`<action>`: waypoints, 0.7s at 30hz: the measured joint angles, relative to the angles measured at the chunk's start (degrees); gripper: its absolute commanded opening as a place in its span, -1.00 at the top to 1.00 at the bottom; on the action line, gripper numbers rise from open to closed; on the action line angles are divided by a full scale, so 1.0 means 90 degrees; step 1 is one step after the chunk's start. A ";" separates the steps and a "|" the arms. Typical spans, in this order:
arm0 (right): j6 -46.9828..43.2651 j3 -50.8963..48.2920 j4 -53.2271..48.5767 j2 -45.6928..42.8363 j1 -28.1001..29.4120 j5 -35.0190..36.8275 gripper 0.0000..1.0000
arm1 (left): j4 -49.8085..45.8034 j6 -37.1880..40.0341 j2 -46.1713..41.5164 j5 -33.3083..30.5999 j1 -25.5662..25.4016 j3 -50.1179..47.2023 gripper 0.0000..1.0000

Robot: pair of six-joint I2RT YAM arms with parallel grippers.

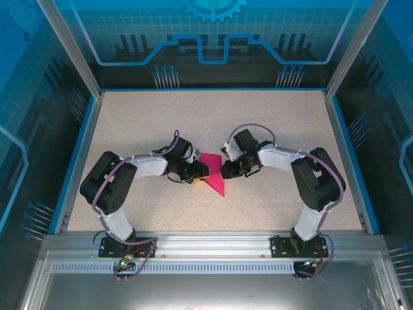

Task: Fold a paper plane with a square sheet of paper (fold left side to right side)
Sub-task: Fourth fold the wing at the center of the table.

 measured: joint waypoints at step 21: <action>0.0007 -0.1379 0.0656 -0.2004 0.1950 0.2480 0.04 | -0.0121 -0.0357 -0.0102 -0.0024 -0.0024 0.0308 0.37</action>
